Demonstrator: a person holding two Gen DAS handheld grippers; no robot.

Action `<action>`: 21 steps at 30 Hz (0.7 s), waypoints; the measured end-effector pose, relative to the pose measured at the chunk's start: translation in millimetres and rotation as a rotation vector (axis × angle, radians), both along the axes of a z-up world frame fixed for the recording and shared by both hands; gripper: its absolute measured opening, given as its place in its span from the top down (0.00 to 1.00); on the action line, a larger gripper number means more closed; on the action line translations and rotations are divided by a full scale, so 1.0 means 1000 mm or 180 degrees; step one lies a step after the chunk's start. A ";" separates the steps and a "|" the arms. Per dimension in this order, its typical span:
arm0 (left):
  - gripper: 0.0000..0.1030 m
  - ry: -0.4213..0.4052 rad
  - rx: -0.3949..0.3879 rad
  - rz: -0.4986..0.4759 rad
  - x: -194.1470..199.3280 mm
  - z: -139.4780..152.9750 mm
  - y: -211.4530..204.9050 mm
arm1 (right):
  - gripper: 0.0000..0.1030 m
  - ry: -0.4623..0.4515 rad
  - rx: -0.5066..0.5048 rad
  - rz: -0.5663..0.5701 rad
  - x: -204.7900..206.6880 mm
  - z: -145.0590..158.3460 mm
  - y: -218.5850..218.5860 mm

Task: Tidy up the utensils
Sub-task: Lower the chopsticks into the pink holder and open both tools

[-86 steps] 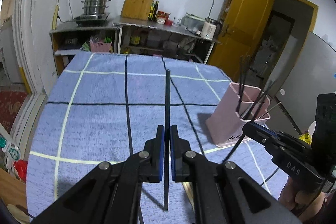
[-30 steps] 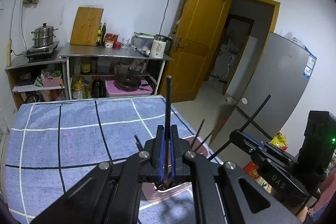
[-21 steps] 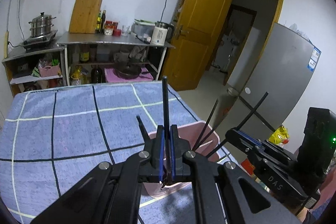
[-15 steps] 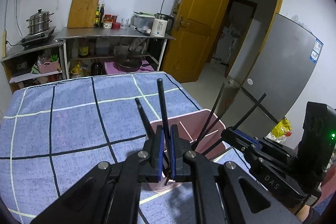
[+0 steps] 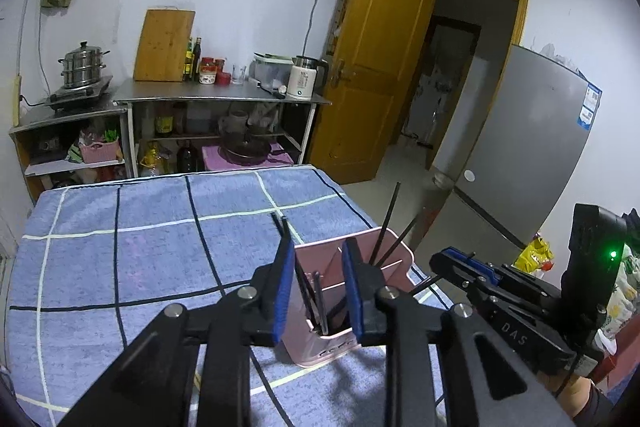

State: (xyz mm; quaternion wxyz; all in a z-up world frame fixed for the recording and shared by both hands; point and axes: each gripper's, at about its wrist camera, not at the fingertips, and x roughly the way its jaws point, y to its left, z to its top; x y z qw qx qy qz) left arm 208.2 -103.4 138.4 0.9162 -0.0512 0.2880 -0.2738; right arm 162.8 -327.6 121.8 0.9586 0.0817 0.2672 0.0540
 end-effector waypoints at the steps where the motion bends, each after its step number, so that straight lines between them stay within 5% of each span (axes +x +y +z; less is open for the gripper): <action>1: 0.75 -0.0013 -0.0015 0.0015 -0.003 0.002 0.004 | 0.83 -0.0010 -0.0009 -0.0010 -0.003 0.001 0.000; 11: 0.75 -0.0105 0.0005 0.0269 -0.028 0.001 0.047 | 0.80 -0.0219 0.0008 -0.0110 -0.042 0.019 -0.006; 21: 0.75 0.0155 0.0054 0.0519 -0.041 -0.045 0.078 | 0.79 -0.0188 0.0053 0.0182 -0.065 0.009 0.025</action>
